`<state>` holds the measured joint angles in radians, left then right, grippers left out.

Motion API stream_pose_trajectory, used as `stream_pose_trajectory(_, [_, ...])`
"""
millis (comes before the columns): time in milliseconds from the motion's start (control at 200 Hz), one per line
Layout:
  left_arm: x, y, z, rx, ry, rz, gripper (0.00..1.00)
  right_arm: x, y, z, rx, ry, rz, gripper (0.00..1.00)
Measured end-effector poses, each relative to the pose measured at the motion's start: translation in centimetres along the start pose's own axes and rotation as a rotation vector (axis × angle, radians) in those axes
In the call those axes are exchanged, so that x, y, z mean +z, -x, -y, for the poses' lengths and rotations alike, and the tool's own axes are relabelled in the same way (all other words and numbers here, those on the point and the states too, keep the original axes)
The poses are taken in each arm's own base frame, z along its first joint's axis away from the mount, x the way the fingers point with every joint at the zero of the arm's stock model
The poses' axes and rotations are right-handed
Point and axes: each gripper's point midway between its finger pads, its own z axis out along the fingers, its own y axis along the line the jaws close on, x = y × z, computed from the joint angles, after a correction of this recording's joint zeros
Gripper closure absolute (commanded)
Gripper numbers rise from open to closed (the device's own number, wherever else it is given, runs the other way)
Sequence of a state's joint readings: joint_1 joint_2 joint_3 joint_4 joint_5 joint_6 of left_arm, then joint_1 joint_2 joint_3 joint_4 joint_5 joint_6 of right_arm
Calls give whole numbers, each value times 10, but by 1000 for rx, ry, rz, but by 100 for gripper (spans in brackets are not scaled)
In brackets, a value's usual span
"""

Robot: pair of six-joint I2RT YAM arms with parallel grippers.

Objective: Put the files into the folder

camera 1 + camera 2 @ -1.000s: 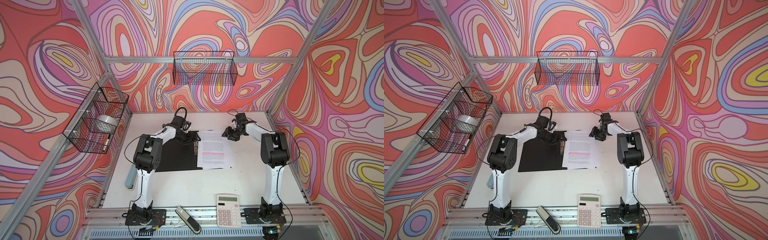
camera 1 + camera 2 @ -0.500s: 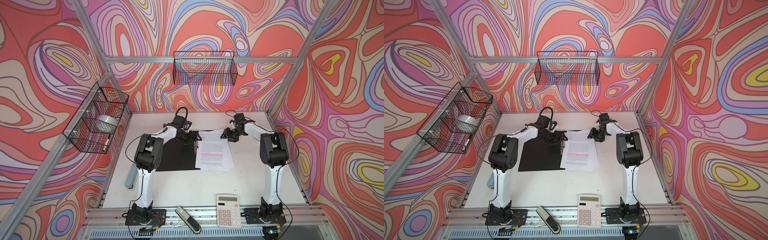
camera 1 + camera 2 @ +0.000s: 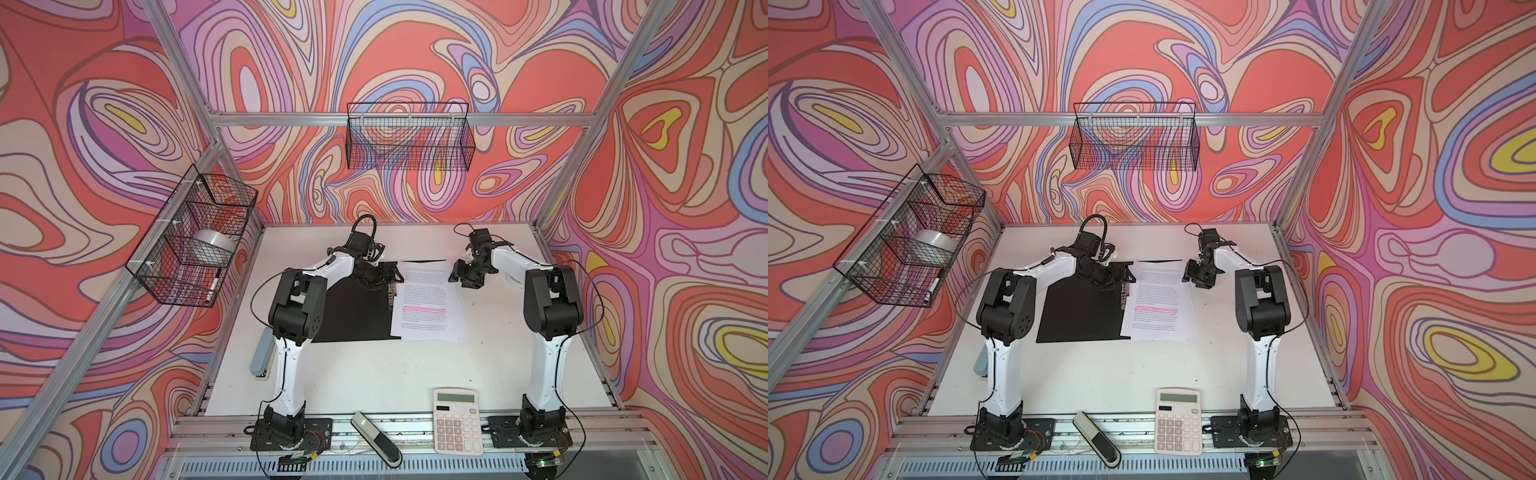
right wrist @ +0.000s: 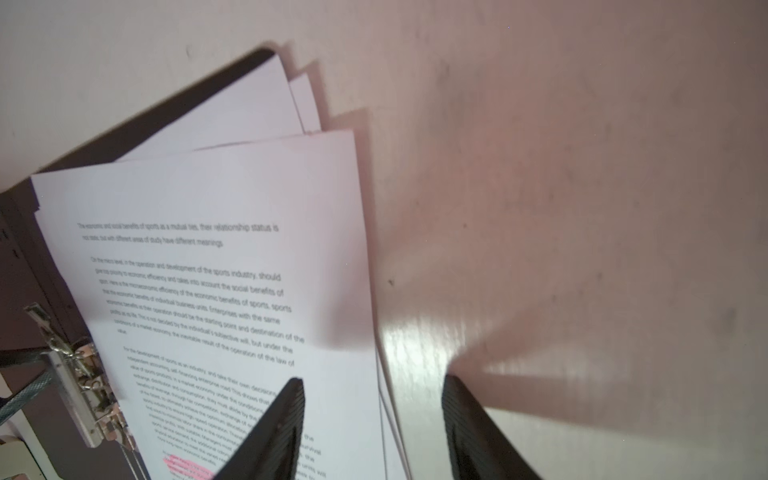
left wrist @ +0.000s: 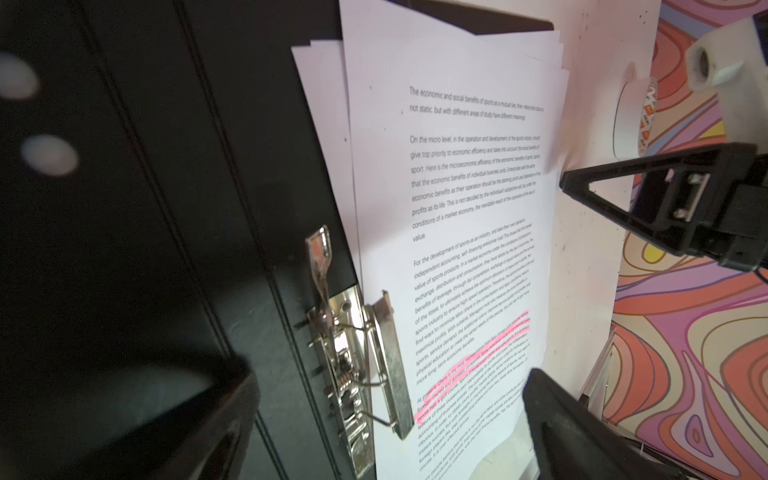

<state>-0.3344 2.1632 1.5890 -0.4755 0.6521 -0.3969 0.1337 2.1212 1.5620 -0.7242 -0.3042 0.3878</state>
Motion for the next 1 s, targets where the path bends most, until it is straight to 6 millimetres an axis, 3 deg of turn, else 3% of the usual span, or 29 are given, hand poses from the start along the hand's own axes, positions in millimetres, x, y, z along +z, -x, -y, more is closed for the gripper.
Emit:
stream_pose_trajectory(250, [0, -3, 0, -5, 0, -10, 0, -3, -23, 1, 22, 28, -50, 43])
stream_pose_trajectory(997, [0, -6, 2, -13, -16, -27, 0, -2, -39, -19, 13, 161, -127, 49])
